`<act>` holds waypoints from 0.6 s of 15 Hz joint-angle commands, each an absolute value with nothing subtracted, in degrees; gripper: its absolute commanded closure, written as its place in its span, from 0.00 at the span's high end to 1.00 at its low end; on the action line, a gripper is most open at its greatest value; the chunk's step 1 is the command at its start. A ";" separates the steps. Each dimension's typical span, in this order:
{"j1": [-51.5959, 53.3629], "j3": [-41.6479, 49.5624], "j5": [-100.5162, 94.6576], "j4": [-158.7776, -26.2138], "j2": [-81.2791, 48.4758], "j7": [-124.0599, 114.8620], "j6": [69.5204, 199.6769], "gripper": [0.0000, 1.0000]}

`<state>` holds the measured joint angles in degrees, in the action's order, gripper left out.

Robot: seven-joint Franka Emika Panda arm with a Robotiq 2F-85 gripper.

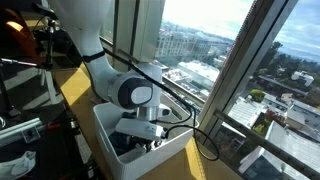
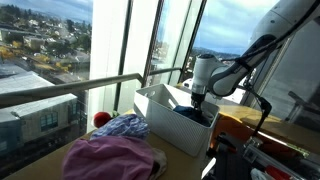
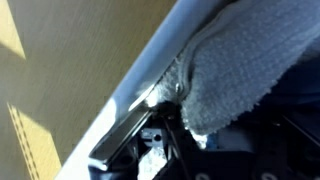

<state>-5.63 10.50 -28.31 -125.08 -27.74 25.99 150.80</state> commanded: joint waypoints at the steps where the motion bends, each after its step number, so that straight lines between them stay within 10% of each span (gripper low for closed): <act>1: -4.98 12.09 -32.54 -124.19 -28.58 22.61 151.86 0.00; 2: -4.86 11.66 -32.52 -124.42 -27.82 22.09 151.36 0.25; 9: -6.35 1.55 -19.51 -126.96 -13.58 27.51 148.84 0.69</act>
